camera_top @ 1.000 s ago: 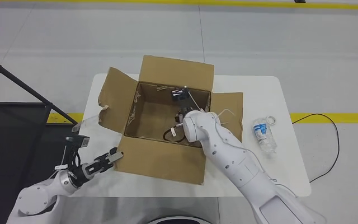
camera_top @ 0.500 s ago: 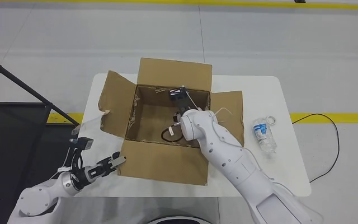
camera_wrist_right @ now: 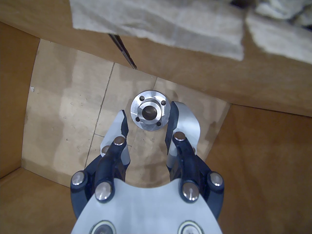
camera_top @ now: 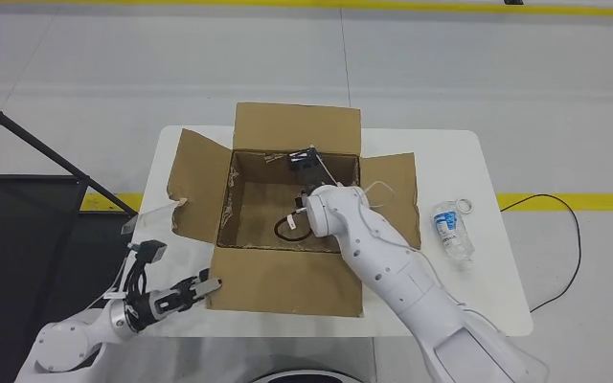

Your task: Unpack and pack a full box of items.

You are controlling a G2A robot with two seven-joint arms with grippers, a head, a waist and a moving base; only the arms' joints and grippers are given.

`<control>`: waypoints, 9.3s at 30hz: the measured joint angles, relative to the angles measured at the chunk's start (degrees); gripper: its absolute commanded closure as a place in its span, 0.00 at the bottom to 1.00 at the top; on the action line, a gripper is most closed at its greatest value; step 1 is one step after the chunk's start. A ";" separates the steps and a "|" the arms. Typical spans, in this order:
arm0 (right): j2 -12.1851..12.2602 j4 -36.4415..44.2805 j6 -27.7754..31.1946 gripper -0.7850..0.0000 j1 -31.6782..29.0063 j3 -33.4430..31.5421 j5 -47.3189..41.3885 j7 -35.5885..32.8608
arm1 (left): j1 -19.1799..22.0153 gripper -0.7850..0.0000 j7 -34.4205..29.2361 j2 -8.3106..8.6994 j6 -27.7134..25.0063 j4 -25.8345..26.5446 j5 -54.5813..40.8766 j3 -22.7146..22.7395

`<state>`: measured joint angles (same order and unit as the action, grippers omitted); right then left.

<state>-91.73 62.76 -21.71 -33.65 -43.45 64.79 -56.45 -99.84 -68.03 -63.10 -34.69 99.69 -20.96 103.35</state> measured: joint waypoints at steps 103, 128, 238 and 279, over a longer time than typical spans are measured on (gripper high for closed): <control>-4.26 0.84 17.37 0.67 -4.89 -6.42 12.07 -9.35 | -1.40 0.62 4.37 6.39 -4.60 -0.06 -1.90 -5.51; -5.97 -5.99 18.74 1.00 -1.13 -6.56 9.85 -7.63 | -0.38 0.60 4.74 7.18 -4.35 -0.91 -3.09 -5.83; 10.46 25.76 13.41 0.00 -23.28 -64.22 15.69 -9.06 | -0.14 0.00 8.34 7.87 -4.31 -1.74 -5.87 -1.81; 14.91 33.06 38.28 0.00 -20.15 -46.40 -34.19 -23.89 | -3.48 0.00 22.10 6.75 -9.34 -1.85 -11.21 0.64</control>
<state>-76.82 95.82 16.57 -53.81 -89.85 30.60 -80.34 -103.31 -45.92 -56.36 -44.03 97.83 -32.16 103.99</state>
